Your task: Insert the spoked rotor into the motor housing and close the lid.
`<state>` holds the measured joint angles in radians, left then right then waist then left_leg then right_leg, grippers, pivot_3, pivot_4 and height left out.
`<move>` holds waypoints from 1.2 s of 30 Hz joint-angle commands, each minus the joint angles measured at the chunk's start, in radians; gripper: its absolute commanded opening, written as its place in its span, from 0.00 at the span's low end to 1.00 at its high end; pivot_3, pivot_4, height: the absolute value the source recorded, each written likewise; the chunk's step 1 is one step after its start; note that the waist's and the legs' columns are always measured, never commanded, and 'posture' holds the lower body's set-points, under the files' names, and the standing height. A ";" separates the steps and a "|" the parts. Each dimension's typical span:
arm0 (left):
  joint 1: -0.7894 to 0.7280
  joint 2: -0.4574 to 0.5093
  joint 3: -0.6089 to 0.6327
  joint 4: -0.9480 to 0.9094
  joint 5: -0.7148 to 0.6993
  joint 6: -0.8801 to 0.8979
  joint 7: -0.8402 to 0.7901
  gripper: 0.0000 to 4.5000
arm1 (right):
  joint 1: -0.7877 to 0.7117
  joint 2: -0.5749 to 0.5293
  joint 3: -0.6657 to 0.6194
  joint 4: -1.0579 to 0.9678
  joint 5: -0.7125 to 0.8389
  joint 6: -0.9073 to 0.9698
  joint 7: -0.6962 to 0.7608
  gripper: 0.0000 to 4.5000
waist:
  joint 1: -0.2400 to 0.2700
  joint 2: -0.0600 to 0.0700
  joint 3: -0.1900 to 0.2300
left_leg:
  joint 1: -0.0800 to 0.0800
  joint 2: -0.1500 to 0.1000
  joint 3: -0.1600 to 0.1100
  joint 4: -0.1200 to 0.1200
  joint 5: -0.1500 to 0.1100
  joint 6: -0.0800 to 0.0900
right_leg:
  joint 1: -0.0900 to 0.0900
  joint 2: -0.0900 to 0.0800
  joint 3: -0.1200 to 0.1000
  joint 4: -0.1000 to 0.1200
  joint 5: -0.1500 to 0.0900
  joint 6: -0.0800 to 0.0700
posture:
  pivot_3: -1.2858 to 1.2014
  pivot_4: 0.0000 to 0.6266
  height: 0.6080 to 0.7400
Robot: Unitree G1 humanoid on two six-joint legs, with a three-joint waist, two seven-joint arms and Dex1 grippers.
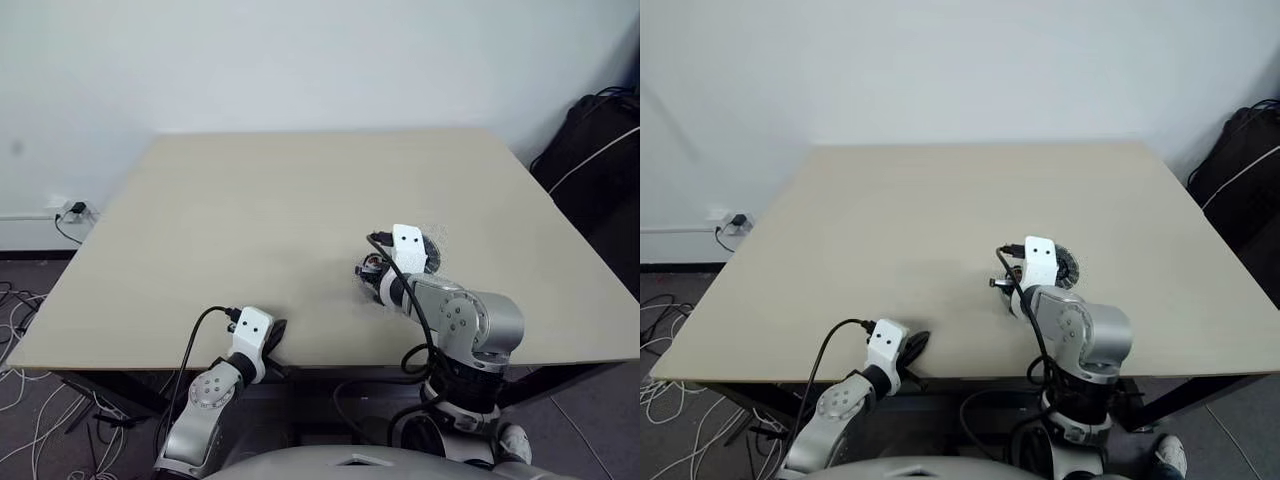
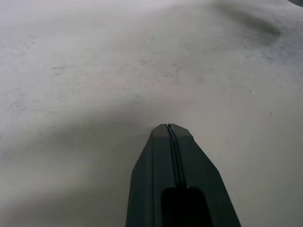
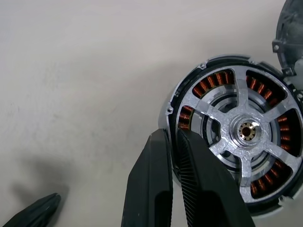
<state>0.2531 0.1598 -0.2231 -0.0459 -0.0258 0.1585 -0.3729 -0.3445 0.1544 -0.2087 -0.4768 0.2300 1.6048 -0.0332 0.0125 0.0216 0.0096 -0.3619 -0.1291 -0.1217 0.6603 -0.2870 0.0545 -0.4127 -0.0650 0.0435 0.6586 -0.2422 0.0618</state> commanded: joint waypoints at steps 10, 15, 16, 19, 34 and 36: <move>-0.019 0.006 0.007 0.004 -0.013 -0.042 -0.009 0.00 | 0.003 0.213 0.020 0.170 0.060 -0.002 -0.051 0.00 | 0.000 0.000 0.000 | 0.001 0.000 0.000 0.000 0.000 0.001 | 0.000 0.000 0.000 0.001 0.000 0.000 | 0.52 0.00 1.00; -0.021 0.008 0.006 0.003 -0.012 -0.041 -0.010 0.00 | -0.021 0.213 0.020 0.260 0.074 -0.061 -0.053 0.21 | 0.000 -0.001 -0.001 | 0.001 0.000 0.000 0.000 0.000 0.001 | 0.001 0.000 0.000 0.001 0.000 0.000 | 0.52 0.00 1.00; -0.022 0.008 0.007 0.003 -0.012 -0.040 -0.010 0.00 | -0.026 0.216 0.026 0.273 0.084 -0.068 -0.049 0.29 | 0.000 0.000 -0.001 | 0.001 0.000 0.000 0.000 0.000 0.001 | 0.001 0.000 0.000 0.001 0.000 0.000 | 0.52 0.00 1.00; -0.025 0.009 0.006 -0.001 -0.011 -0.036 -0.010 0.00 | -0.042 0.224 0.049 0.288 0.122 -0.085 -0.032 0.51 | -0.001 0.000 -0.001 | 0.002 0.000 -0.001 0.000 0.000 0.001 | 0.001 0.001 0.000 0.001 0.000 0.000 | 0.52 0.00 1.00; -0.026 0.009 0.002 -0.037 -0.013 -0.008 -0.008 0.00 | -0.055 -0.194 0.459 0.016 0.252 -0.434 0.352 0.51 | -0.023 -0.002 0.000 | 0.002 0.000 -0.002 -0.001 -0.001 0.003 | 0.002 0.002 -0.002 0.000 0.000 0.000 | 0.52 0.00 1.00; -0.028 0.008 0.001 -0.037 -0.013 -0.008 -0.007 0.00 | -0.056 -0.340 0.571 -0.016 0.192 -0.543 0.429 0.51 | -0.020 -0.003 0.000 | 0.001 -0.001 -0.003 0.000 -0.001 0.002 | 0.003 0.002 -0.003 -0.001 0.000 0.001 | 0.52 0.00 1.00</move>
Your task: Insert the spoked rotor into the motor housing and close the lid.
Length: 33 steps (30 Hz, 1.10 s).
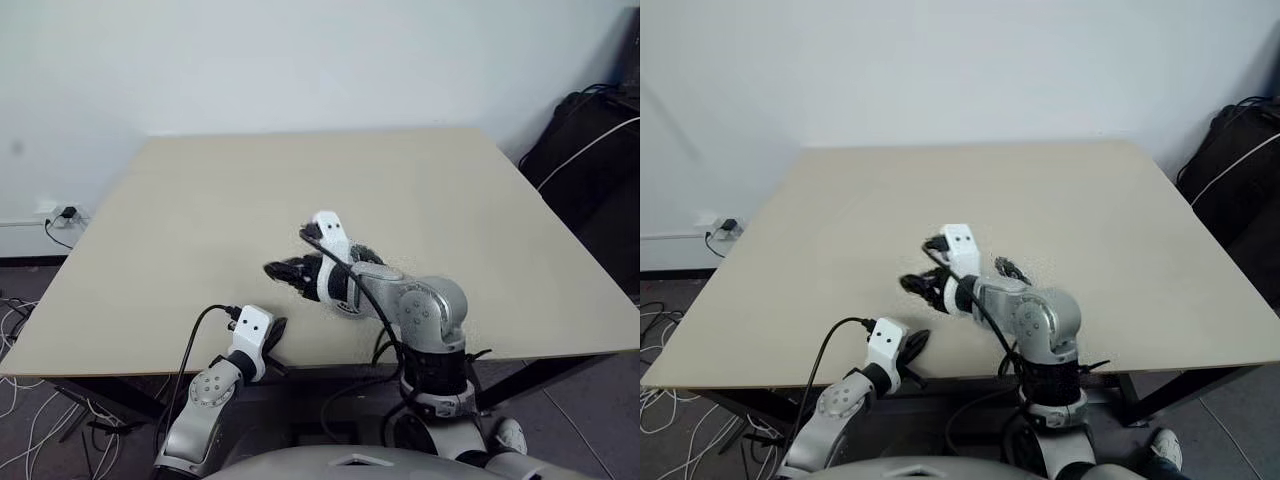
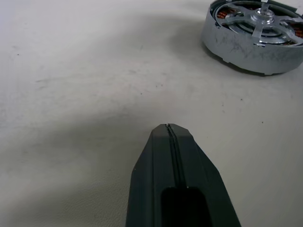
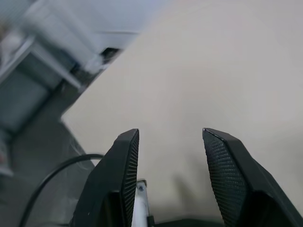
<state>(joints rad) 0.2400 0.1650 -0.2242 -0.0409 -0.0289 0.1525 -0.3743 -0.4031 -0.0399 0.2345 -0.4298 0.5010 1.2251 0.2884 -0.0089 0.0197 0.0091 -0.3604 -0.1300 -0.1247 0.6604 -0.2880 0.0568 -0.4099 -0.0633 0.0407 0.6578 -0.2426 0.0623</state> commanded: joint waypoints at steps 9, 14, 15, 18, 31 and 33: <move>-0.019 -0.002 -0.001 -0.038 -0.010 0.000 -0.007 0.00 | -0.041 -0.639 0.440 -0.072 -0.374 -0.500 0.400 0.51 | 0.010 -0.009 0.006 | 0.000 0.002 -0.001 0.001 0.000 0.001 | 0.001 -0.002 -0.001 0.000 -0.001 0.001 | 0.52 0.00 1.00; -0.020 -0.003 -0.004 -0.034 -0.011 -0.001 -0.009 0.00 | -0.065 -0.756 0.515 -0.039 -0.506 -0.571 0.535 0.51 | 0.033 -0.014 0.009 | 0.000 0.001 0.000 0.003 0.000 0.001 | 0.002 -0.003 -0.001 -0.002 -0.001 0.001 | 0.52 0.00 1.00; -0.021 -0.003 -0.004 -0.034 -0.012 -0.001 -0.009 0.00 | -0.067 -0.765 0.521 -0.032 -0.525 -0.581 0.551 0.51 | 0.039 -0.015 0.010 | -0.001 0.001 0.000 0.003 -0.001 0.001 | 0.002 -0.003 -0.001 -0.002 0.000 0.001 | 0.52 0.00 1.00; -0.022 -0.004 -0.003 -0.030 -0.012 -0.003 -0.009 0.00 | -0.082 -0.799 0.548 0.021 -0.605 -0.618 0.609 0.51 | 0.049 -0.016 0.010 | -0.001 0.001 0.000 0.003 -0.001 0.001 | 0.002 -0.003 -0.001 -0.003 0.000 0.001 | 0.52 0.00 1.00; -0.019 -0.010 0.003 -0.021 -0.013 -0.016 0.000 0.00 | -0.081 -0.797 0.498 0.222 -0.761 -0.726 0.736 0.51 | 0.058 -0.016 0.010 | -0.001 0.001 0.001 0.003 0.000 0.000 | 0.002 -0.003 -0.001 -0.004 0.000 0.001 | 0.52 0.00 1.00; -0.018 -0.011 0.004 -0.019 -0.013 -0.018 0.001 0.00 | -0.081 -0.795 0.484 0.239 -0.770 -0.737 0.747 0.51 | 0.059 -0.016 0.010 | -0.001 0.001 0.001 0.003 0.000 0.000 | 0.002 -0.003 -0.001 -0.004 0.000 0.001 | 0.52 0.00 1.00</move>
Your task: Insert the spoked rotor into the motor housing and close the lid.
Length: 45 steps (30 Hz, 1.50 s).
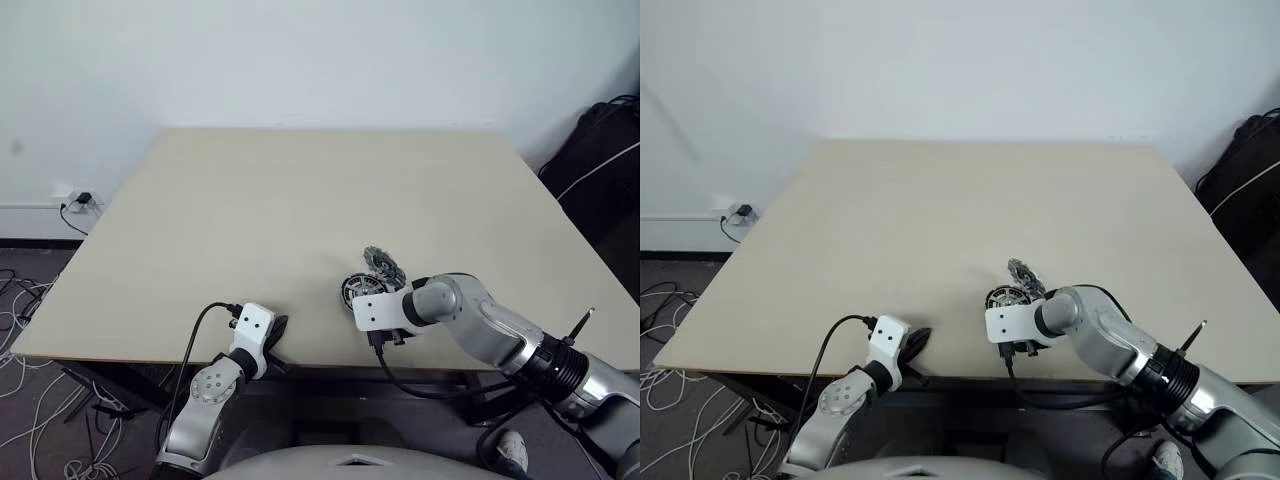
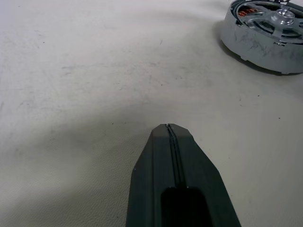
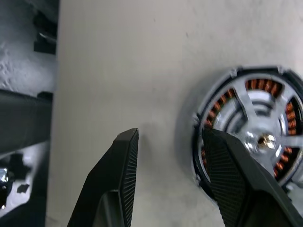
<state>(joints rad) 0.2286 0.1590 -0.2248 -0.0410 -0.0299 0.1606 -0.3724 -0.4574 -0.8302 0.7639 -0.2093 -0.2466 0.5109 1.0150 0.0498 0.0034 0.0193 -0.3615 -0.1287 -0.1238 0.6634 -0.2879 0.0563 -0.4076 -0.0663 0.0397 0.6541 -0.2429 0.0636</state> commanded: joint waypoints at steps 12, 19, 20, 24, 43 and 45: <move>-0.010 -0.009 0.006 -0.008 -0.012 -0.038 0.000 0.00 | -0.013 0.030 -0.084 0.078 -0.068 -0.042 0.060 0.47 | 0.006 0.000 0.000 | 0.000 0.000 0.000 0.000 0.000 -0.001 | 0.000 0.000 0.000 0.000 0.000 0.000 | 0.52 0.00 1.00; -0.007 -0.009 0.009 -0.001 -0.012 -0.045 0.002 0.00 | 0.003 0.062 -0.091 0.094 -0.096 -0.043 0.065 0.04 | 0.005 -0.003 -0.003 | 0.001 0.001 0.000 0.000 0.000 -0.001 | 0.000 0.001 0.000 0.001 0.000 0.000 | 0.52 0.00 1.00; -0.007 -0.009 0.010 0.000 -0.012 -0.046 0.002 0.00 | 0.005 0.066 -0.094 0.096 -0.100 -0.044 0.065 0.03 | 0.006 -0.003 -0.003 | 0.001 0.001 0.000 0.000 0.000 -0.001 | 0.000 0.001 0.000 0.001 0.000 0.000 | 0.52 0.00 1.00; -0.007 -0.009 0.011 0.005 -0.012 -0.048 0.001 0.00 | 0.015 0.076 -0.105 0.095 -0.107 -0.043 0.065 0.03 | 0.013 -0.003 -0.003 | 0.001 0.001 0.000 0.001 0.000 0.000 | 0.000 0.001 0.000 0.001 0.000 0.000 | 0.52 0.00 1.00; -0.019 -0.012 0.002 0.039 -0.009 -0.068 -0.016 0.00 | 0.094 0.168 -0.215 -0.074 0.029 0.137 0.077 0.03 | 0.022 -0.003 -0.003 | 0.000 0.001 0.000 0.001 -0.001 0.000 | -0.001 0.001 0.000 0.002 0.000 -0.001 | 0.52 0.00 1.00; -0.019 -0.013 0.002 0.039 -0.008 -0.068 -0.017 0.00 | 0.092 0.192 -0.218 -0.061 0.036 0.158 0.062 0.03 | 0.022 -0.003 -0.003 | 0.000 0.001 0.000 0.001 -0.001 0.000 | -0.001 0.001 0.000 0.002 0.000 -0.001 | 0.52 0.00 1.00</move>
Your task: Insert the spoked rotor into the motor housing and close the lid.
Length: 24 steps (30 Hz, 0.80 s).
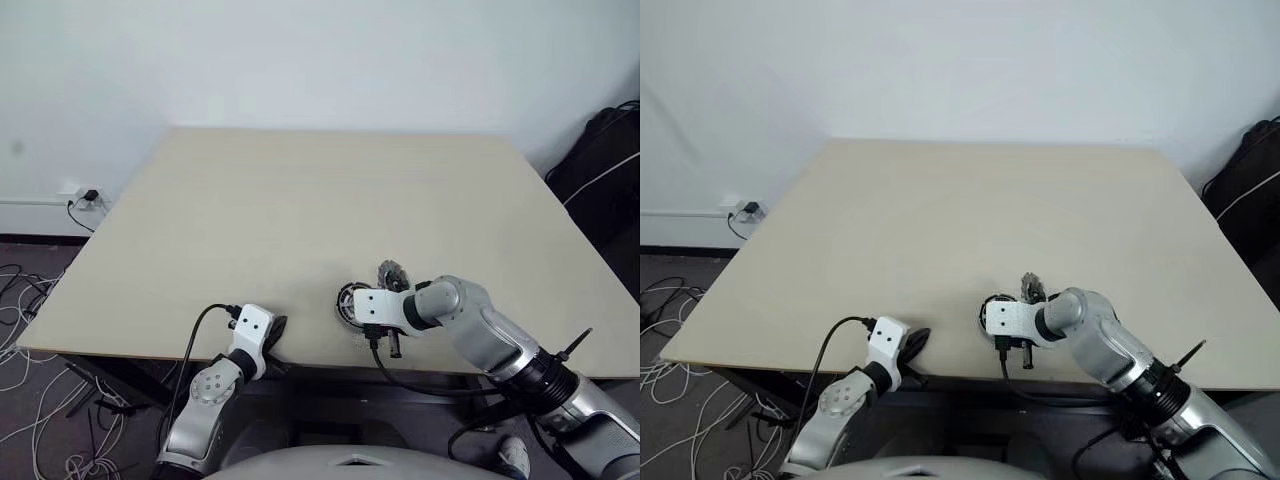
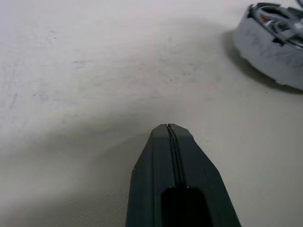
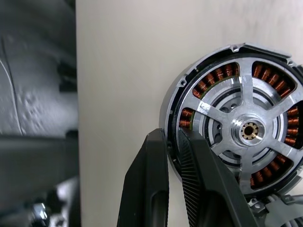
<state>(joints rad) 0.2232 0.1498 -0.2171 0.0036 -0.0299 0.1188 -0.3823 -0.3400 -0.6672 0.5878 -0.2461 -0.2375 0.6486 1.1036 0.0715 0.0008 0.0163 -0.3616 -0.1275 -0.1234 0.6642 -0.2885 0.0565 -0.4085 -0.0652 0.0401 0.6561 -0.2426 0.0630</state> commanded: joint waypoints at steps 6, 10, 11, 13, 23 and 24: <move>-0.006 -0.002 0.000 -0.014 -0.008 -0.026 -0.007 0.00 | -0.032 0.097 -0.030 0.018 0.041 0.065 -0.073 0.03 | -0.001 0.000 0.000 | 0.000 0.000 0.000 0.000 0.000 0.000 | 0.000 0.000 0.000 0.001 0.000 0.000 | 0.52 0.00 1.00; -0.001 -0.001 0.001 -0.020 -0.007 -0.023 -0.005 0.00 | -0.037 0.125 -0.027 0.040 0.041 0.083 -0.105 0.03 | -0.008 0.000 0.000 | 0.001 0.001 0.000 0.000 0.000 0.000 | 0.000 0.001 0.000 0.001 0.001 -0.001 | 0.52 0.00 1.00; 0.000 -0.001 0.002 -0.022 -0.008 -0.022 -0.005 0.00 | -0.037 0.132 -0.028 0.043 0.043 0.084 -0.114 0.11 | -0.011 0.000 0.000 | 0.001 0.001 0.000 0.000 0.000 -0.001 | 0.000 0.002 0.000 0.002 0.001 -0.001 | 0.52 0.00 1.00; 0.002 -0.001 0.002 -0.024 -0.008 -0.021 -0.005 0.00 | -0.036 0.148 -0.034 0.038 0.054 0.093 -0.124 0.23 | -0.013 0.000 0.000 | 0.001 0.002 0.000 0.000 0.001 -0.002 | 0.000 0.002 0.000 0.002 0.001 -0.002 | 0.52 0.00 1.00; 0.007 0.004 0.001 -0.039 -0.010 -0.010 -0.009 0.00 | -0.047 0.276 -0.122 -0.097 0.165 0.132 -0.221 0.52 | -0.012 0.000 0.000 | 0.001 0.002 0.000 0.000 0.001 -0.002 | 0.000 0.002 0.000 0.002 0.001 -0.002 | 0.52 0.00 1.00; 0.008 0.005 0.000 -0.041 -0.011 -0.009 -0.010 0.00 | -0.048 0.298 -0.142 -0.108 0.174 0.129 -0.247 0.52 | -0.012 0.001 0.000 | 0.001 0.002 0.000 0.000 0.001 -0.002 | 0.000 0.002 0.000 0.002 0.001 -0.002 | 0.52 0.00 1.00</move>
<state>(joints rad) 0.2358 0.1570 -0.2150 0.0046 -0.0299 0.1197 -0.3898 -0.3645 -0.3937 0.4992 -0.2994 -0.0887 0.7787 0.8992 0.0591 0.0014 0.0159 -0.3606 -0.1257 -0.1237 0.6642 -0.2872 0.0546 -0.4091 -0.0627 0.0400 0.6585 -0.2415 0.0611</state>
